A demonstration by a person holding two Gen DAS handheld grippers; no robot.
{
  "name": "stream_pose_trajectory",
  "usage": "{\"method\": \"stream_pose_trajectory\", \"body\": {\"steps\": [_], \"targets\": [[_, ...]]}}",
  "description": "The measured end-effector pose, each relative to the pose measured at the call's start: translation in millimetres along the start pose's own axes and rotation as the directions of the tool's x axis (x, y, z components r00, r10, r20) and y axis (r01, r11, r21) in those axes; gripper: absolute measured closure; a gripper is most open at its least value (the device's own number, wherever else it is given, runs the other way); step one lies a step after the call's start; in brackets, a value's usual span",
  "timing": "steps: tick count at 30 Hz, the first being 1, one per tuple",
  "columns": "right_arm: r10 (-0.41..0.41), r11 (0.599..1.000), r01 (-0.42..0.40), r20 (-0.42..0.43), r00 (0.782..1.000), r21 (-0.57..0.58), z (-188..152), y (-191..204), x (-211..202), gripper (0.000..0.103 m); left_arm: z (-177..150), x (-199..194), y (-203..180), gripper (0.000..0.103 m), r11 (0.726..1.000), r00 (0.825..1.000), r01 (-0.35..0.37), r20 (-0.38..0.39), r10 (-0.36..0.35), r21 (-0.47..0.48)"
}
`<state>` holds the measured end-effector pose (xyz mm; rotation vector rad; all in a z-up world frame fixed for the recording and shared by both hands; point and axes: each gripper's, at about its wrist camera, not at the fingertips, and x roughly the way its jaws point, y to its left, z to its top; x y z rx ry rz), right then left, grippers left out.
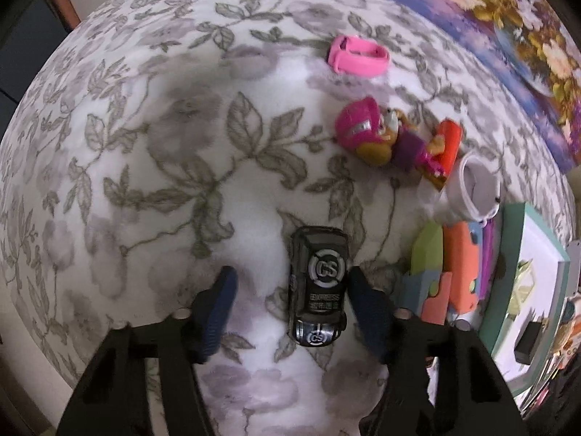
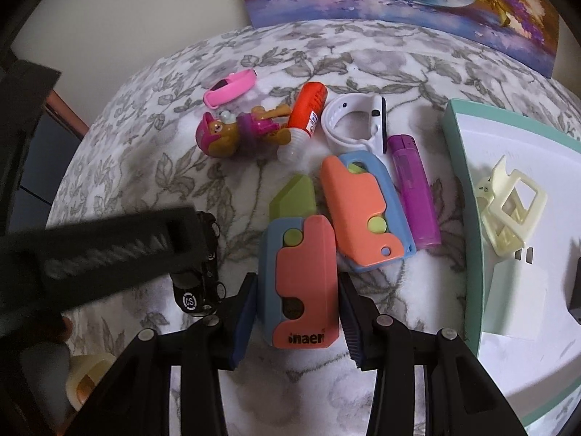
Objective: Organize rigid objects
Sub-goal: 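Lift the black toy car with the left tool while the right tool grasps the pink-blue toy knife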
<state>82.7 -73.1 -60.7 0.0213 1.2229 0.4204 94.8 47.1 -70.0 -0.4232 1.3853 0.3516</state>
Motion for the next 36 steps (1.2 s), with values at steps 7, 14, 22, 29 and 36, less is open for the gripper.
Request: {"method": "stream_pose_trajectory", "body": {"steps": [7,14,22,29,36], "targets": [[-0.002,1.0,0.002,0.0,1.0,0.0,0.4,1.6,0.0,0.058,-3.8,4.4,-17.9,0.069,0.998,0.999,0.043,0.005,-0.043,0.048],[-0.007,1.0,0.007,0.002,1.0,-0.005,0.2,3.4,0.1,0.058,-1.6,3.1,-23.0,0.069,0.998,0.999,0.044,0.01,-0.045,0.051],[-0.025,0.999,0.025,0.0,1.0,-0.038,-0.1,7.1,0.6,0.058,3.4,-10.2,-4.3,0.069,0.999,0.999,0.009,0.04,-0.01,0.043],[0.007,1.0,-0.007,0.006,1.0,-0.027,1.5,3.6,-10.1,0.058,8.4,-51.2,12.5,0.069,1.0,0.989,0.003,0.145,-0.005,0.01],[0.073,0.997,-0.074,0.105,0.992,0.005,11.3,-1.5,-51.4,0.058,5.8,-99.6,23.6,0.069,1.0,0.956,-0.004,0.294,0.004,-0.004]]}}
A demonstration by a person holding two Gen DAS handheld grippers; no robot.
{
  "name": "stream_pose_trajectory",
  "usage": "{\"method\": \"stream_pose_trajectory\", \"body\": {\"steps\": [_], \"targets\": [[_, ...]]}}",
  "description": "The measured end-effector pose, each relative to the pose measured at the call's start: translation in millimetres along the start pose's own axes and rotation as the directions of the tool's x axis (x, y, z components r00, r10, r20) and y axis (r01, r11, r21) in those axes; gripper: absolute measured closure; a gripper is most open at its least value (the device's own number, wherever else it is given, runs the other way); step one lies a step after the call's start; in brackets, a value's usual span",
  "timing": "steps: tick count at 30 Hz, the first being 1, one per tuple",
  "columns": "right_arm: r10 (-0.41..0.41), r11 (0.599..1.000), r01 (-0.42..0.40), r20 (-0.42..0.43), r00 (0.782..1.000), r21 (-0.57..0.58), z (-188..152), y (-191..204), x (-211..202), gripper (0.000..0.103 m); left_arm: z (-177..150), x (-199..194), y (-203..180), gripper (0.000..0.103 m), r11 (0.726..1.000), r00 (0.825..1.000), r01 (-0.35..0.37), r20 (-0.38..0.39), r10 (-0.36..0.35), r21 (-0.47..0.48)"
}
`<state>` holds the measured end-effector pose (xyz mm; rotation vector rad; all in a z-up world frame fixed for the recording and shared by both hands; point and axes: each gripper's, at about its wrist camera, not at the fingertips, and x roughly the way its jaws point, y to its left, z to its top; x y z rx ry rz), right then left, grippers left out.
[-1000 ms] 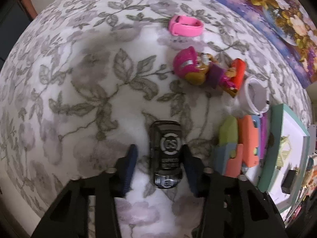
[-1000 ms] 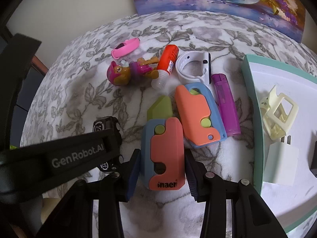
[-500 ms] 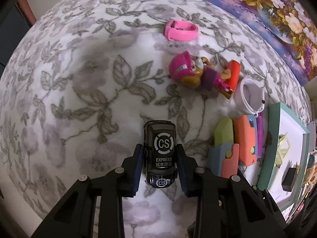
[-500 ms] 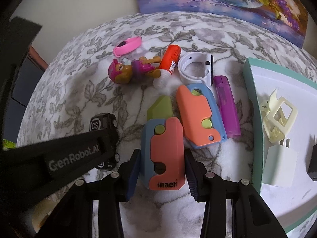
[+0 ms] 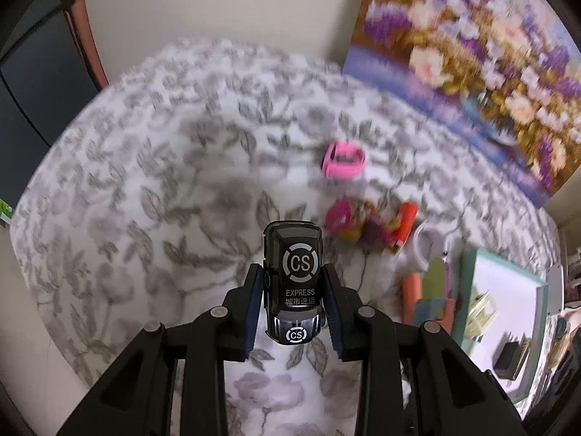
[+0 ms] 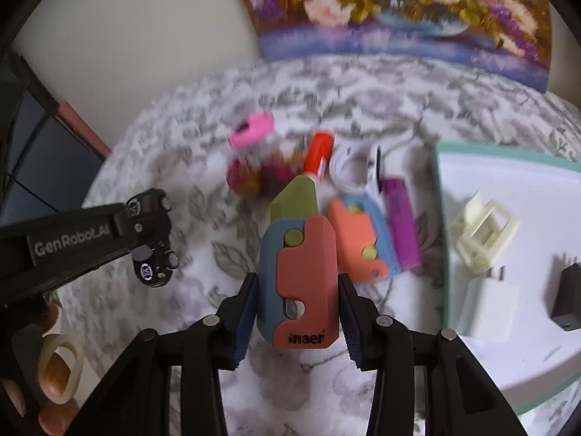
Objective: Organize rigid objects
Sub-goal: 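Lift the black toy car with the left tool while the right tool grasps the pink-blue toy knife, then carry the toy car and toy knife into the white tray and open both tools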
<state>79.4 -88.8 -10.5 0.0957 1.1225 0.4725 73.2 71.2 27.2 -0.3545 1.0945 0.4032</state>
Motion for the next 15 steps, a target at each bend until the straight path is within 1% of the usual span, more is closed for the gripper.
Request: {"method": "stream_pose_trajectory", "body": {"steps": [4,6,10,15], "targets": [[0.011,1.0,-0.012,0.072,0.997,0.021,8.0,-7.0,-25.6,0.058,0.2,-16.2,-5.8,0.069,1.0,0.999,-0.001,0.052,0.001,0.005],[0.0,0.999,-0.004,0.096,0.995,0.045,10.4,-15.6,-34.7,0.058,-0.6,-20.4,-10.9,0.069,1.0,0.998,-0.004,0.064,0.003,0.017],[-0.054,0.994,0.042,0.112,0.992,0.104,16.9,-40.0,-43.6,0.058,-5.4,-27.1,-28.7,0.069,0.998,0.997,0.001,0.073,-0.005,0.056],[-0.107,0.98,0.085,0.111,0.988,0.18,18.1,-79.9,-46.7,0.058,-21.4,-32.1,-72.1,0.069,0.988,0.997,0.002,0.074,-0.014,0.156]]}}
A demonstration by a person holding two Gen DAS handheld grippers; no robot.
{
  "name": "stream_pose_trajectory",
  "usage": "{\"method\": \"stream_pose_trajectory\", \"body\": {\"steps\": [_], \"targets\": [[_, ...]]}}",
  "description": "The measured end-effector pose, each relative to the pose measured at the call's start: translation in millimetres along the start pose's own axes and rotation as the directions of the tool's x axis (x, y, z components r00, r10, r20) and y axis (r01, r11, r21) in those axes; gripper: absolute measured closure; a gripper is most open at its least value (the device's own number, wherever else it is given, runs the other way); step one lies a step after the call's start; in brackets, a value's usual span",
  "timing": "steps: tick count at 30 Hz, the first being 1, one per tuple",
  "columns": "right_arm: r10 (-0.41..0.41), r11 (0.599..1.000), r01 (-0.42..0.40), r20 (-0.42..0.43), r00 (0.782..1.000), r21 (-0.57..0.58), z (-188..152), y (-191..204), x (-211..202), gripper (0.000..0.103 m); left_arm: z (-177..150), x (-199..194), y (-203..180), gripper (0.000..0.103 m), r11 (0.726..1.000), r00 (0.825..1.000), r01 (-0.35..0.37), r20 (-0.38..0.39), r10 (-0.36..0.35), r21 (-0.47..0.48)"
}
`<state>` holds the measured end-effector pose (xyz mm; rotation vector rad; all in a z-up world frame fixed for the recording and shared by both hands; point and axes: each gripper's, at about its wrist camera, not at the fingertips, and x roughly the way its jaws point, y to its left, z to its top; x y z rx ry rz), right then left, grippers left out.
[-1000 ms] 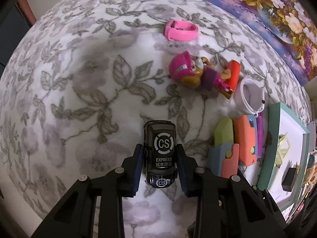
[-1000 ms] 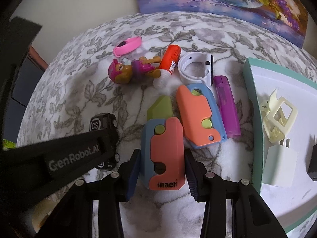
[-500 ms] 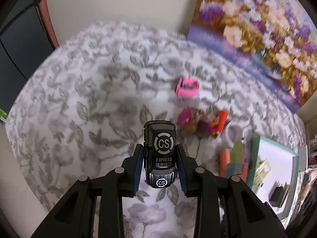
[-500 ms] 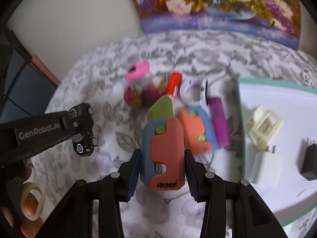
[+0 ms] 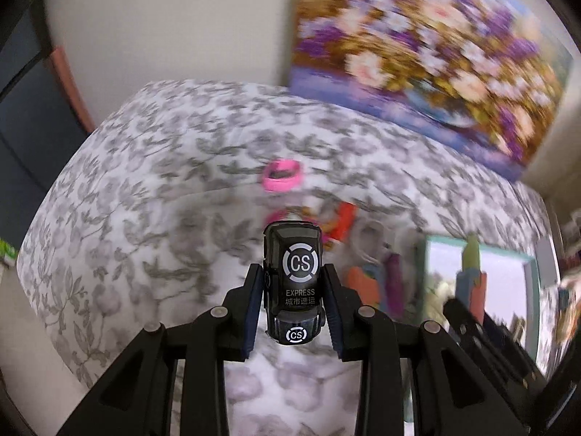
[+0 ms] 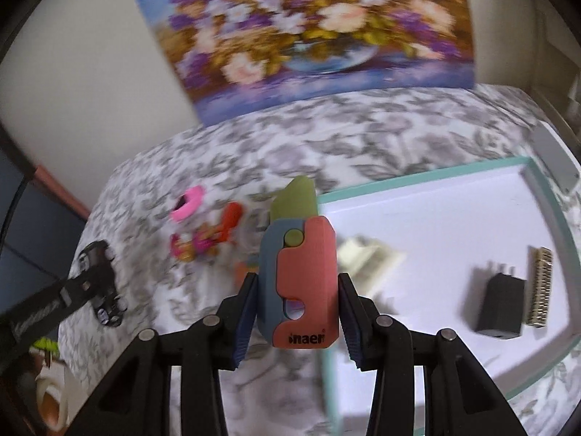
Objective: Organize rigid objects
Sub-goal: 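Carry the toy car and toy knife into the white tray and open both tools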
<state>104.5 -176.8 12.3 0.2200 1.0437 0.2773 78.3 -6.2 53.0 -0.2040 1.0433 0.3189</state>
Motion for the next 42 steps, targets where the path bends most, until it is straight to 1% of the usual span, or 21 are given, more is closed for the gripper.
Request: {"method": "stream_pose_trajectory", "body": {"steps": [5,10,14,20,22,24,27,30,35,42], "targets": [[-0.028,0.995,0.028,-0.001,1.0,0.099,3.5,-46.5,-0.7,0.058,-11.7,-1.6,-55.9,0.069,0.992,0.999,0.049,-0.012,-0.048,0.114],[-0.096,0.984,0.093,0.013,0.995,0.153,8.1,-87.0,-8.4,0.058,-26.3,-1.2,-105.1,0.069,0.97,0.997,0.074,-0.018,-0.072,0.23],[-0.154,0.971,0.147,0.023,0.988,0.19,11.0,-118.8,-15.9,0.058,-34.4,6.9,-131.9,0.069,0.956,0.996,0.091,-0.043,-0.082,0.279],[-0.19,0.948,0.176,0.028,0.981,0.265,11.3,-159.7,-23.4,0.058,-44.7,18.5,-166.5,0.069,0.93,0.993,0.117,-0.066,-0.1,0.349],[-0.199,0.942,0.183,0.029,0.979,0.283,11.2,-170.5,-24.7,0.058,-46.8,22.4,-174.5,0.069,0.925,0.99,0.137,-0.08,-0.116,0.355],[-0.205,0.937,0.187,0.029,0.978,0.296,10.9,-179.2,-26.2,0.058,-50.4,29.5,-183.8,0.069,0.92,0.984,0.169,-0.111,-0.138,0.354],[-0.222,0.928,0.201,0.03,0.975,0.312,11.2,-189.6,-28.5,0.058,-57.2,38.0,-194.4,0.069,0.913,0.978,0.193,-0.144,-0.15,0.361],[-0.236,0.921,0.212,0.035,0.971,0.326,11.7,-197.1,-31.6,0.058,-61.4,45.1,-200.8,0.069,0.908,0.977,0.195,-0.158,-0.145,0.371],[-0.229,0.921,0.208,0.027,0.973,0.33,11.0,-199.6,-28.8,0.058,-62.5,49.7,-200.9,0.069,0.907,0.972,0.208,-0.177,-0.151,0.367],[-0.213,0.931,0.202,0.003,0.977,0.305,9.6,-192.7,-22.5,0.057,-64.5,48.9,-202.4,0.069,0.904,0.977,0.19,-0.167,-0.135,0.382]]}}
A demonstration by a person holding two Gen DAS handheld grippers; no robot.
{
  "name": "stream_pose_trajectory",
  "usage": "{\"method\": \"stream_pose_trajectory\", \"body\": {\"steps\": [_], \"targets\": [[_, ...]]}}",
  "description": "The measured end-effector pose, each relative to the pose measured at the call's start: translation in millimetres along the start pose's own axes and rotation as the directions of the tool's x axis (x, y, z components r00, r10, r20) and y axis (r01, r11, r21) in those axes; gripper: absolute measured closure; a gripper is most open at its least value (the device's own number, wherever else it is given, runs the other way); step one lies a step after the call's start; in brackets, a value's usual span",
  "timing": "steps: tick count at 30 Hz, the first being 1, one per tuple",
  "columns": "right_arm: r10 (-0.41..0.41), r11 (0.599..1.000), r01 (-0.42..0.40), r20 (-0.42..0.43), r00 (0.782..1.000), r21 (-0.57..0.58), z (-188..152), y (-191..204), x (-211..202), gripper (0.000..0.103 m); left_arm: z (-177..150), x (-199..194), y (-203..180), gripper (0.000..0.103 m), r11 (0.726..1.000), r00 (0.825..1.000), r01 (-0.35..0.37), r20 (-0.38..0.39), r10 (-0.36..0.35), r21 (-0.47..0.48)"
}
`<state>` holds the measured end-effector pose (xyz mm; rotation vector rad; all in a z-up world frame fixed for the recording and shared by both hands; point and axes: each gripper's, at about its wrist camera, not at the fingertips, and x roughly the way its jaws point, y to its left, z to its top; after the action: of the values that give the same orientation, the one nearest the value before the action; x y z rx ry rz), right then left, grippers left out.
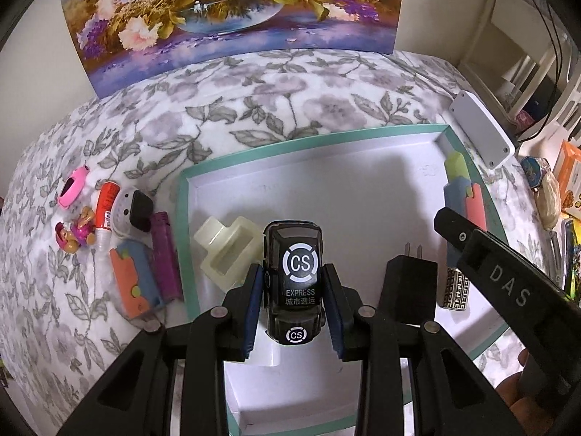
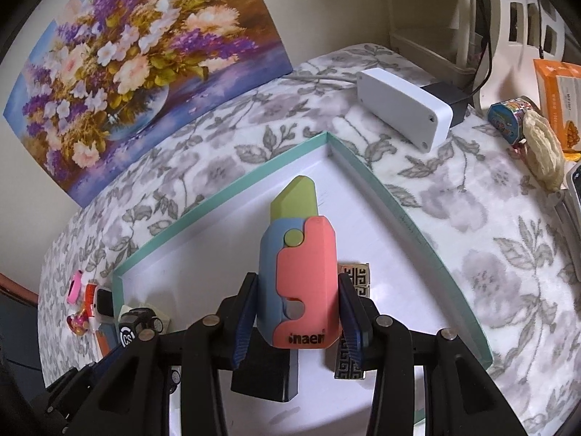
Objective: Organize rigid objects
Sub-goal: 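Carry the toy car and toy knife into the white tray and open both tools, then raise both open tools out of the tray toward the remaining items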
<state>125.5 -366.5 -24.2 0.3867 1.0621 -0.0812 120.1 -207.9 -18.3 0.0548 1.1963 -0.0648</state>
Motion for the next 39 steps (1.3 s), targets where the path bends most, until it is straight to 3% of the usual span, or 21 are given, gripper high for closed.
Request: {"method": "stream_pose_trajectory", "body": {"steps": [12,17,25,29,32,36,39], "targets": [[-0.016,1.0,0.017,-0.05,0.999,0.014,-2.3,-4.6,10.0,0.057,-0.3,7.9,5.7,0.068,1.0,0.999,0.01,-0.035,-0.011,-0.027],[-0.035,0.999,0.036,-0.063,0.997,0.015,-3.0,-4.9,11.7,0.056,-0.4,7.7,5.2,0.052,1.0,0.999,0.015,-0.046,-0.017,-0.025],[-0.039,0.999,0.038,-0.038,0.999,-0.014,0.3,4.1,-0.2,0.056,4.1,-5.4,14.5,0.05,0.998,0.999,0.022,-0.027,-0.023,-0.052],[-0.032,0.999,0.031,-0.007,0.999,-0.043,2.2,13.7,-12.5,0.056,6.8,-15.7,31.5,0.036,0.994,1.0,0.023,-0.007,-0.024,-0.105],[-0.032,0.997,0.032,0.005,0.999,-0.074,1.3,22.3,-17.9,0.056,7.4,-19.4,45.7,0.035,0.989,1.0,0.029,-0.003,-0.03,-0.147],[-0.043,0.994,0.042,-0.003,0.999,-0.101,-2.0,29.8,-16.1,0.055,6.2,-20.5,68.0,0.023,0.978,1.0,0.006,-0.01,-0.009,-0.21],[-0.05,0.991,0.048,-0.017,0.999,-0.127,-5.5,35.5,-12.5,0.053,4.3,-18.0,86.8,0.022,0.962,1.0,-0.015,-0.026,0.008,-0.273]]}}
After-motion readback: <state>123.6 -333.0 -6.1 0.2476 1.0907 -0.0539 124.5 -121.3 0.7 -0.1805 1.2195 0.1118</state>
